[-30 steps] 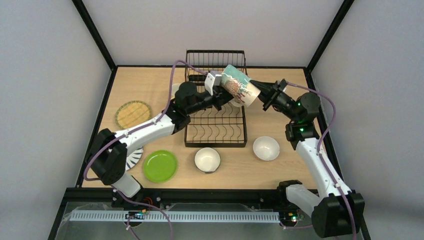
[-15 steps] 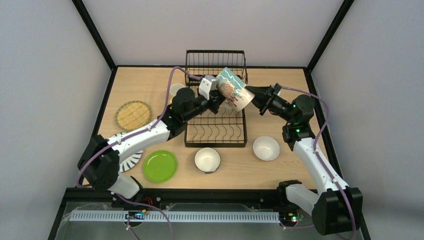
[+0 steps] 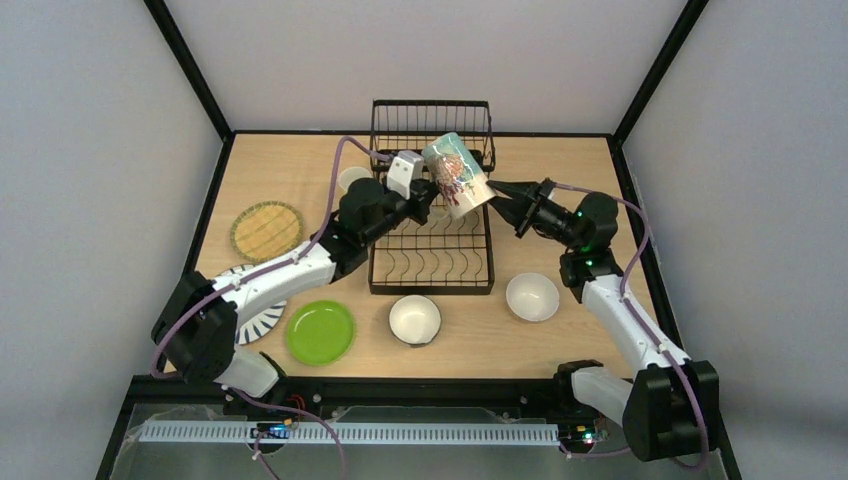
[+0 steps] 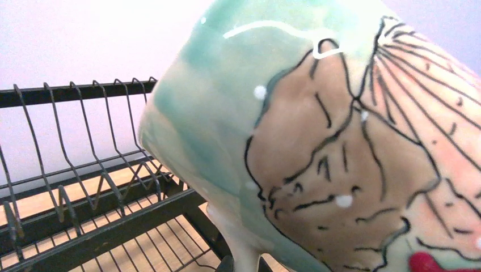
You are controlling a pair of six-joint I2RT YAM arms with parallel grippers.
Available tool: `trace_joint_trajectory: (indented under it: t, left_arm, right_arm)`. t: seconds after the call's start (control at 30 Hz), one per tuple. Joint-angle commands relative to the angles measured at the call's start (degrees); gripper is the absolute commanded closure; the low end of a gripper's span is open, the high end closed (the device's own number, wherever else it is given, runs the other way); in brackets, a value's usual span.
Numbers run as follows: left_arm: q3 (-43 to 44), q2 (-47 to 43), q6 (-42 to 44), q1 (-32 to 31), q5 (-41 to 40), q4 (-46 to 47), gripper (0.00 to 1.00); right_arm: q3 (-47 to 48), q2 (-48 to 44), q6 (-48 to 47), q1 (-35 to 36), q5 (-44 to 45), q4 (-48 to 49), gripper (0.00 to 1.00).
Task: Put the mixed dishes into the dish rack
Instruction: Pass from the right arm to the left
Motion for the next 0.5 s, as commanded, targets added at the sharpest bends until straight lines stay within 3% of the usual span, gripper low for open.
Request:
trace_joint_trajectory:
  t: [0.0,0.47]
  left_arm:
    - [0.2,-3.8,0.4,0.6,-1.2,8.7,0.98]
    - [-0.8,-3.5,2.1,1.2,-2.1,9.0,0.98]
  right_arm:
    - [-0.6,1.5,2.8,-0.2,-0.7,2.0,0.46]
    - [-0.6,5.0,-0.4,-0.2,-1.3,1.8,0.46]
